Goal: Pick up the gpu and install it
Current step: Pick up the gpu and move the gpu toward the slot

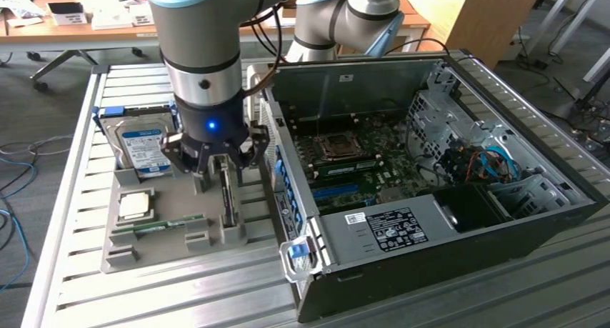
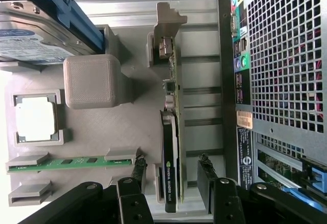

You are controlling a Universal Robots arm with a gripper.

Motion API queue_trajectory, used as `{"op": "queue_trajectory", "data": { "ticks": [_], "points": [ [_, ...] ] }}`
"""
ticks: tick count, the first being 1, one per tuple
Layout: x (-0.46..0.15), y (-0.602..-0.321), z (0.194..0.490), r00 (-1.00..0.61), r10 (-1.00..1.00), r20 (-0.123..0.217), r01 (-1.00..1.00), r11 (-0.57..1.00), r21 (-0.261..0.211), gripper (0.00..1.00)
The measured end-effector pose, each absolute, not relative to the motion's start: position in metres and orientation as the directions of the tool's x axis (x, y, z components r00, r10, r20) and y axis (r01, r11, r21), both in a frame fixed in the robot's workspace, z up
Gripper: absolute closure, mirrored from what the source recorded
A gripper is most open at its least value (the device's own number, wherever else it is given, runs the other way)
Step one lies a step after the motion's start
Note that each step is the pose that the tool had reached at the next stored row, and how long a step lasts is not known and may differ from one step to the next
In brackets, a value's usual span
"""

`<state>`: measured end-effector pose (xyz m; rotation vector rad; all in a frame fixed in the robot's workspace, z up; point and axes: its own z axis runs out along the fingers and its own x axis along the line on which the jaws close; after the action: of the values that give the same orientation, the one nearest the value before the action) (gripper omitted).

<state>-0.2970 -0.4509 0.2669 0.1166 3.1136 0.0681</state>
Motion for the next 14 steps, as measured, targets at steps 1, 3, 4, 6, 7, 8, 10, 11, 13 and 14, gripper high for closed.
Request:
{"op": "queue_trajectory", "data": {
  "ticks": [1, 3, 4, 6, 7, 8, 10, 11, 13, 14],
  "points": [
    [-0.297, -0.451, 0.266, -0.997, 0.075, -0.023, 0.074, 0.996, 0.045, 0.47],
    [-0.297, -0.451, 0.265, -0.997, 0.075, -0.023, 0.074, 0.996, 0.045, 0.47],
    [-0.297, -0.451, 0.264, -0.997, 0.075, -0.023, 0.074, 0.996, 0.044, 0.47],
    [-0.297, -0.451, 0.263, -0.997, 0.075, -0.023, 0.074, 0.996, 0.044, 0.47],
    [-0.297, -0.451, 0.262, -0.997, 0.075, -0.023, 0.074, 0.996, 0.044, 0.47],
    [-0.297, -0.451, 0.261, -0.997, 0.075, -0.023, 0.074, 0.996, 0.044, 0.47],
    [-0.297, -0.451, 0.259, -0.997, 0.075, -0.023, 0.074, 0.996, 0.045, 0.47],
    [-0.297, -0.451, 0.258, -0.997, 0.075, -0.023, 0.074, 0.996, 0.044, 0.47],
    [-0.297, -0.451, 0.256, -0.997, 0.075, -0.023, 0.074, 0.996, 0.045, 0.47],
    [-0.297, -0.451, 0.256, -0.997, 0.075, -0.023, 0.074, 0.996, 0.044, 0.47]
  ]
}}
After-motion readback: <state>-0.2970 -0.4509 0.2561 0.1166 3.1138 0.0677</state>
